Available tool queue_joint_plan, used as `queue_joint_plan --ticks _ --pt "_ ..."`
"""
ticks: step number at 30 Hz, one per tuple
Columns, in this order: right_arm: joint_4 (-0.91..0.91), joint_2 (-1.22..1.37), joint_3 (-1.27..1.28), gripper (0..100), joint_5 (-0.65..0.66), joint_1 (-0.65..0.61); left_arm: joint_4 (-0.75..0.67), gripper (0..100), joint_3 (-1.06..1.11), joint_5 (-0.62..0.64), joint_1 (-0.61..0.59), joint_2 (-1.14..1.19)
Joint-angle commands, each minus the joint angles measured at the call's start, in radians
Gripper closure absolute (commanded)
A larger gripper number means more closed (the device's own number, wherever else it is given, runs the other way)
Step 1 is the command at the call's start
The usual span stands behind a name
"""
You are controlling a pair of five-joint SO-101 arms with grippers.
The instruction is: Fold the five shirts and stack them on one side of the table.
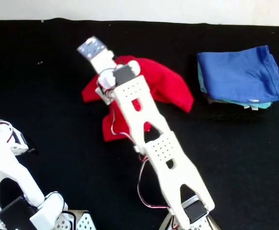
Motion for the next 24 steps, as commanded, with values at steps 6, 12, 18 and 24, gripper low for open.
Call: queue_joint_plan --ticks 6,12,18,24 --pt "-0.162 0.142 0.007 73.2 0.006 0.010 0.005 77 0.004 -0.008 0.002 -0.027" --pt "-0.176 0.186 -0.004 88.5 0.008 0.058 0.005 77 0.004 -0.008 0.002 -0.027" --pt "-0.151 0.102 -0.124 99.1 0.005 0.081 0.005 77 0.004 -0.008 0.002 -0.027" --pt "-0.042 -0.085 -0.188 99.1 0.005 0.067 -0.002 77 0.004 -0.008 0.007 -0.027"
